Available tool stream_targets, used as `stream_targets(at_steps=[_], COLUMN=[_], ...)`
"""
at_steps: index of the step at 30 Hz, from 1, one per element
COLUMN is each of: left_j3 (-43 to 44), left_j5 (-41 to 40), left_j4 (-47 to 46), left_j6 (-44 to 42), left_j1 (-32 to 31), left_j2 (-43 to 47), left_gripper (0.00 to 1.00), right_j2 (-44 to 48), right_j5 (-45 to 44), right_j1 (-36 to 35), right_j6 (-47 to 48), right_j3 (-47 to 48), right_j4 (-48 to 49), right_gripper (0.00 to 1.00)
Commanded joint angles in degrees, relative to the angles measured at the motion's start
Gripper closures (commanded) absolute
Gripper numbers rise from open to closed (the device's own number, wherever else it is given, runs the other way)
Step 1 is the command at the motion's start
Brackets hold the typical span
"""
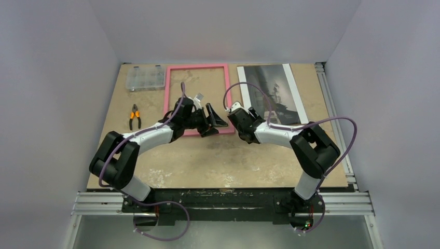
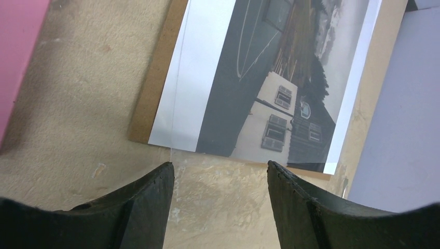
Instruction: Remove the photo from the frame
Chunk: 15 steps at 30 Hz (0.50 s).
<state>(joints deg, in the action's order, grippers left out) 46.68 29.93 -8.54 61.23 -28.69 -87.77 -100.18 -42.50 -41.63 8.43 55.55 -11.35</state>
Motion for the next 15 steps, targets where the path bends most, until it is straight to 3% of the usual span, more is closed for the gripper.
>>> stream_targets(at_steps=[1,8,15], left_j3=[1.3,4.7,11.2], left_j5=[2.9,3.7,2.3], left_j4=[-9.1,-14.5,-16.5], left_j6=[5.3,8.7,9.2], left_j1=[-0.1,-1.5,-4.2], left_j2=[-3.7,-11.2,-18.1], left_gripper=[0.30,0.38,0.56], right_j2=[3.4,5.2,7.5], right_j5=[-3.7,-2.2,-0.2], right_j1=[1.4,2.6,4.0], right_j6=[1.8,1.3,-1.1], right_j3=[1.0,0.8,0.6], right_j4=[4.8,4.6,4.3], right_gripper=[0.37,0.37,0.37])
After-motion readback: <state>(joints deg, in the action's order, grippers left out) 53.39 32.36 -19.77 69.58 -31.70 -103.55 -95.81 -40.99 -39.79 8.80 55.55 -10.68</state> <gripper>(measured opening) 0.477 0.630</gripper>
